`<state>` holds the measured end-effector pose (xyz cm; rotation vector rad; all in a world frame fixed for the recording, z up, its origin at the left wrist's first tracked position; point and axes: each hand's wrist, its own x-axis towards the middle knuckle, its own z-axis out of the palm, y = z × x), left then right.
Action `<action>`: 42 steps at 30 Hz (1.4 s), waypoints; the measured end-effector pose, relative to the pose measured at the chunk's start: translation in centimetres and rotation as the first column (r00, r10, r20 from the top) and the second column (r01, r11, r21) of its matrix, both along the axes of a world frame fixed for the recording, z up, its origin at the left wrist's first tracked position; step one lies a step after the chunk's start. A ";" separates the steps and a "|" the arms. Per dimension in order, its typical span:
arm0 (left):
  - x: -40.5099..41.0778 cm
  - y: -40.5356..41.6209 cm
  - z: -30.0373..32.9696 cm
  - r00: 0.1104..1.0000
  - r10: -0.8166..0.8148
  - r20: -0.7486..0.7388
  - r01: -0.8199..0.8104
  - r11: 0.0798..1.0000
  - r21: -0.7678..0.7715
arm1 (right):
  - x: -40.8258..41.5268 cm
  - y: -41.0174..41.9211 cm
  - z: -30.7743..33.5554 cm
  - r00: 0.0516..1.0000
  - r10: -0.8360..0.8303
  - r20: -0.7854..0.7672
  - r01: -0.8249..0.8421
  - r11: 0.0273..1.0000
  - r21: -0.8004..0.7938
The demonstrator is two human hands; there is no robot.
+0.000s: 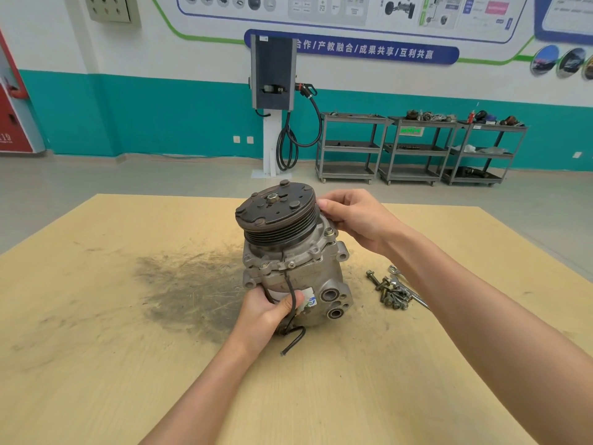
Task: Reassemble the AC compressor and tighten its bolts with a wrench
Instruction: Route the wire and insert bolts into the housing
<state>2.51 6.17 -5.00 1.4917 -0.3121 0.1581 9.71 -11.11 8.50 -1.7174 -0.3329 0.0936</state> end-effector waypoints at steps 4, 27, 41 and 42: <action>0.0 0.1 -0.1 1.000 -0.001 -0.001 0.001 1.000 -0.009 | -0.1 0.4 0.1 0.998 -0.064 0.015 0.064 0.998 -0.007; 0.2 0.0 -0.2 1.000 0.010 0.012 -0.010 0.999 -0.034 | -0.2 0.4 -0.2 0.996 -0.085 -0.001 0.085 0.996 0.033; 0.0 0.0 0.0 1.000 -0.004 0.007 0.004 1.000 -0.022 | 0.1 0.5 -0.5 0.994 -0.105 -0.005 0.106 0.993 0.048; 0.0 0.1 -0.1 1.000 -0.003 0.007 0.003 1.000 -0.022 | 0.1 0.5 -0.5 0.996 -0.093 -0.006 0.093 0.994 0.056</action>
